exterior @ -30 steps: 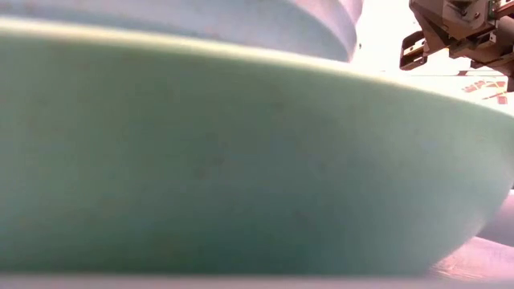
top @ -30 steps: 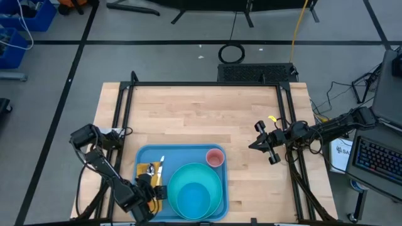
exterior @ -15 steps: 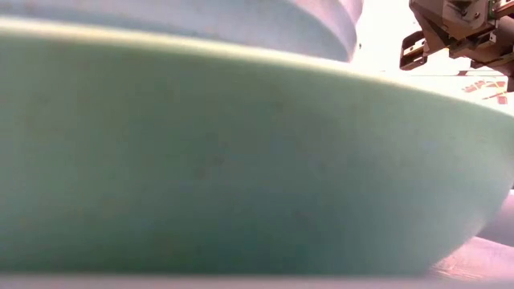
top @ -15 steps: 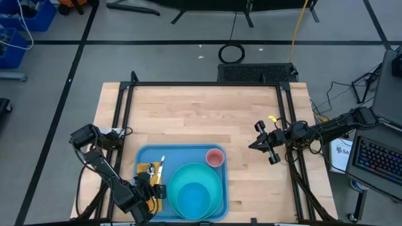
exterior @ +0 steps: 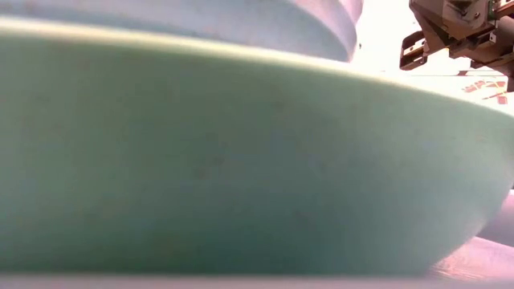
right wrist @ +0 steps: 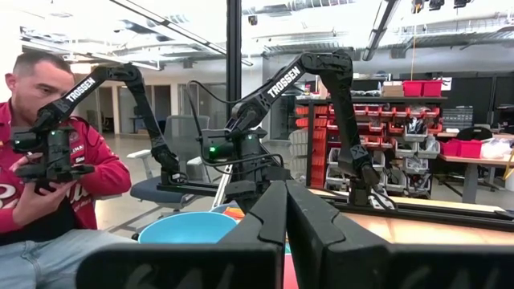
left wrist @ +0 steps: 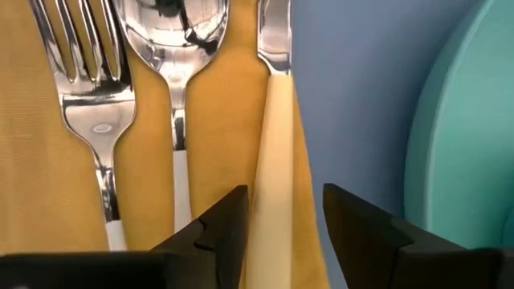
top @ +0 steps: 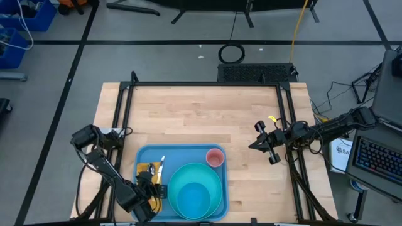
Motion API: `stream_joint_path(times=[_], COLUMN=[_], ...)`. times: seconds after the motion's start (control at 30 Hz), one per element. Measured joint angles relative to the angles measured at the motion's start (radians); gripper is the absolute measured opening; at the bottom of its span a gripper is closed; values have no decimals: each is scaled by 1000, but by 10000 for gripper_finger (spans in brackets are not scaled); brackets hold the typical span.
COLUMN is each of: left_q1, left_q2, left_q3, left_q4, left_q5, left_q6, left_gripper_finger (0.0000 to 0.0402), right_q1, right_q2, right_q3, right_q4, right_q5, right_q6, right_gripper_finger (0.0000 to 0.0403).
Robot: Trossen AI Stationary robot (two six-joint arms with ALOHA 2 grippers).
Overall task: Set up tray
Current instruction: Put the light yellow table knife to the right of the orange spoon on the yellow table napkin
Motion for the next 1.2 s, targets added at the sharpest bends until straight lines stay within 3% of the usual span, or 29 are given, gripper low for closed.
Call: stream_joint_path(times=[0.43, 0.97, 1.2], left_q1=[1, 1, 1], left_q2=[1, 1, 1], left_q3=[-46, -48, -48], left_q4=[42, 49, 51], left_q5=[7, 25, 24], left_q6=[-26, -45, -47], left_gripper_finger=[155, 71, 75], right_q1=[0, 0, 0], right_q2=[0, 0, 0], right_q3=[0, 0, -1], right_q4=[0, 0, 0], right_q5=[0, 0, 0], right_q6=[0, 0, 0], right_gripper_finger=[0, 0, 0])
